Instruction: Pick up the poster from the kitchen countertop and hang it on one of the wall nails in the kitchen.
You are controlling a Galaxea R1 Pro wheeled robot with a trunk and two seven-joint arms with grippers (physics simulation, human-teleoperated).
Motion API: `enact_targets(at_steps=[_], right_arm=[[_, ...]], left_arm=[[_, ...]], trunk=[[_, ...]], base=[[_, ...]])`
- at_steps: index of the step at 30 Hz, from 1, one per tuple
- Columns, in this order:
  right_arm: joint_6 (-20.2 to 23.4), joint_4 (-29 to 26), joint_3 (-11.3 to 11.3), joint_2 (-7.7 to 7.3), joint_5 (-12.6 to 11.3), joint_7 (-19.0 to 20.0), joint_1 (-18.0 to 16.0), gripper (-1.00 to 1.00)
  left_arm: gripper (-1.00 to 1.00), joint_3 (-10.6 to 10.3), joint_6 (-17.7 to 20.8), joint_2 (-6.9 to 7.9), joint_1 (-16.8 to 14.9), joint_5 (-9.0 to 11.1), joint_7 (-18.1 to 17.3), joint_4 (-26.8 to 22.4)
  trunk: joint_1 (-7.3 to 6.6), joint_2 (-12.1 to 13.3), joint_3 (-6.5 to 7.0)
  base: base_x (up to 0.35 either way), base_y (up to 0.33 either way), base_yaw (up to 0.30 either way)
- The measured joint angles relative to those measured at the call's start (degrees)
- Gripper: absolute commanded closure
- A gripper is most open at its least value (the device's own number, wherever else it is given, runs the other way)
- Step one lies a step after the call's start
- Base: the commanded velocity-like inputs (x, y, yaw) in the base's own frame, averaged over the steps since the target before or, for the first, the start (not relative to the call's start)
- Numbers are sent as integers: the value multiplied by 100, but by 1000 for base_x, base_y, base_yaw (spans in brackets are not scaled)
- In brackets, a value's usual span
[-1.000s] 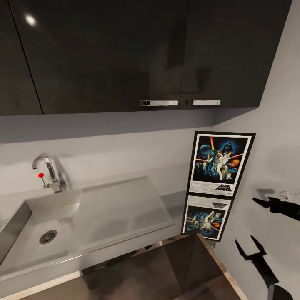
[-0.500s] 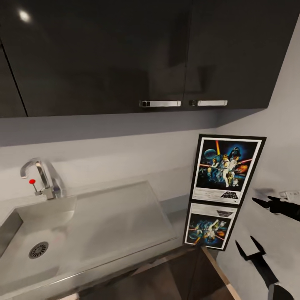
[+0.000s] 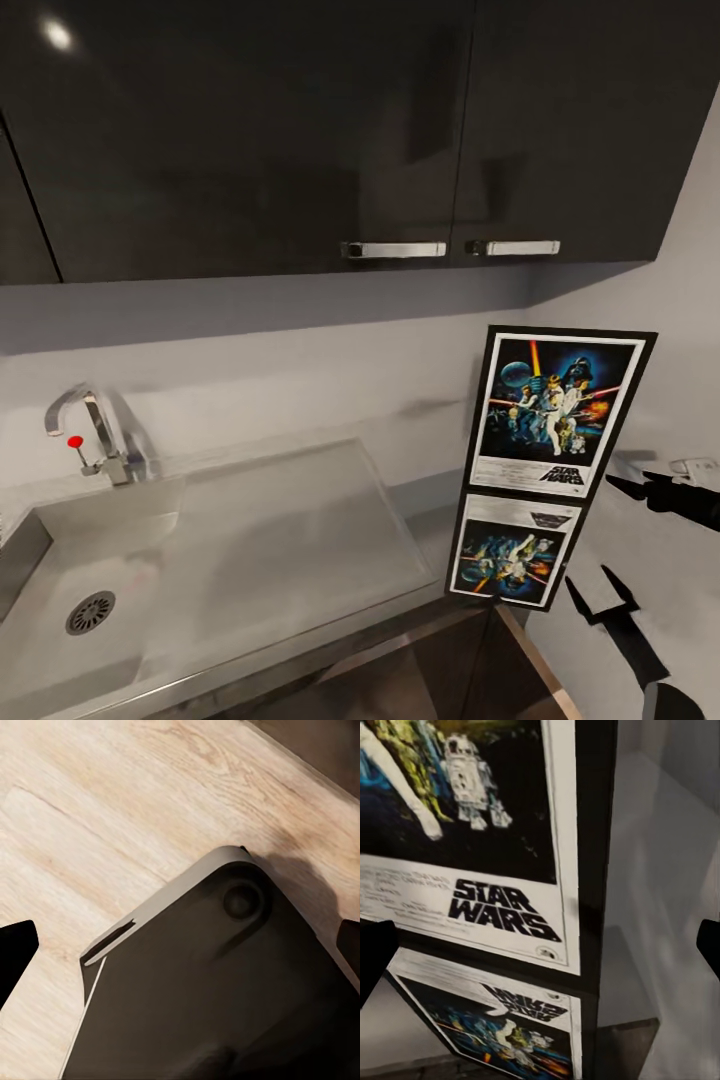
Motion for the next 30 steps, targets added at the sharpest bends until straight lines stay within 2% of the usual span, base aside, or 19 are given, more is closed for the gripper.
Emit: enact_targets(at_steps=[5, 12, 16, 21, 23, 24, 26, 27, 30], right_arm=[[36, 7, 0, 6, 8, -202, -4, -100], [112, 78, 7, -5, 9, -207, -6, -100], [600, 218, -6, 0, -21, -199, -48, -100], [759, 218, 2, 55, -23, -201, -78, -100], [781, 208, 8, 111, -15, -229, -84, -100], [860, 208, 5, 225, -9, -405, -104, -100], [889, 211, 1, 313, -24, -541, -122, -100], [945, 217, -2, 430, -41, -664, -164, -100], [1022, 236, -16, 550, -61, -870, -267, -100]], left_arm=[[-100, -3, 0, -3, -8, -14, 0, 2], [-100, -18, 0, -33, -19, -46, 77, -1], [-100, -17, 6, -2, -33, -15, 71, -1], [-100, 1, 8, 17, -55, 40, 75, -6], [-100, 6, 9, 6, -71, 49, 56, -69], [-100, 5, 14, 9, -74, 55, 28, -222], [-100, 6, 16, 10, -73, 58, 22, -236], [-100, 6, 17, 12, -73, 58, 17, -242], [-100, 6, 19, 16, -73, 58, 7, -250]], trunk=[[0, 0, 0], [0, 0, 0], [0, 0, 0], [0, 0, 2], [0, 0, 5], [0, 1, 6], [0, 0, 6], [0, 1, 6], [0, 0, 6]], base=[[0, 15, 0], [0, 1, 0], [0, 0, 0], [0, 0, -35], [0, 0, -21], [0, 0, -2], [0, 0, -1], [0, 0, 0], [0, 0, 0]])
